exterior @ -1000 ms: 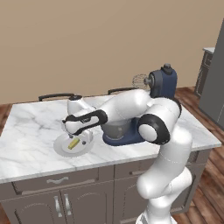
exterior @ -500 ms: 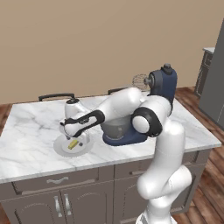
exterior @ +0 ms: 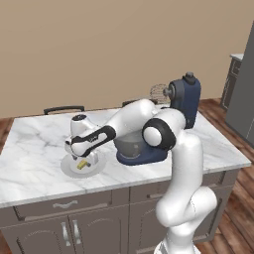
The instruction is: Add butter and sugar cubes to the stand mixer bowl and then turn on the stand mixer to begin making frosting.
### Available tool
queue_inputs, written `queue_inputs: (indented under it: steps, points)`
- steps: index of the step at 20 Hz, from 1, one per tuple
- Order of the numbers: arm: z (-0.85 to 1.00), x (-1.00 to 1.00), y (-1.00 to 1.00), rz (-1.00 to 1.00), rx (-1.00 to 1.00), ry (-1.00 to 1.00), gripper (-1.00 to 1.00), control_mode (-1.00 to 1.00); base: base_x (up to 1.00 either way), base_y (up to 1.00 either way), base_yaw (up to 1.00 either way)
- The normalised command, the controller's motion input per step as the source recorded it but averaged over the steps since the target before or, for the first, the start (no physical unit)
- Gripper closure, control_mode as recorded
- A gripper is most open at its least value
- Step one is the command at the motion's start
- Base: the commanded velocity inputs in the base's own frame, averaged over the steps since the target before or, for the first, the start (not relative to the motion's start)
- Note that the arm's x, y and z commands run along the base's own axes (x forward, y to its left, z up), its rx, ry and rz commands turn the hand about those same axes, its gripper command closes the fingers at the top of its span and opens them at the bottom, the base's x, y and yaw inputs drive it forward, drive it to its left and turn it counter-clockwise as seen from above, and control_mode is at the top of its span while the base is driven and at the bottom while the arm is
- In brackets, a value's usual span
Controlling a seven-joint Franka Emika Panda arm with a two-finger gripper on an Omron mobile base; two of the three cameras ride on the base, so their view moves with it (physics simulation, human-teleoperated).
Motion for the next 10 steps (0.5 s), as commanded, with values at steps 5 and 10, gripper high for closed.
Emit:
queue_inputs:
  steps: [5, 10]
  points:
    - [-0.25, 0.01, 0.00, 0.00, 0.00, 0.00, -1.00, -1.00, 0.00, 0.00, 0.00]
    - [-0.32, 0.00, 0.00, 0.00, -0.01, 0.00, 1.00, -1.00, 0.00, 0.00, 0.00]
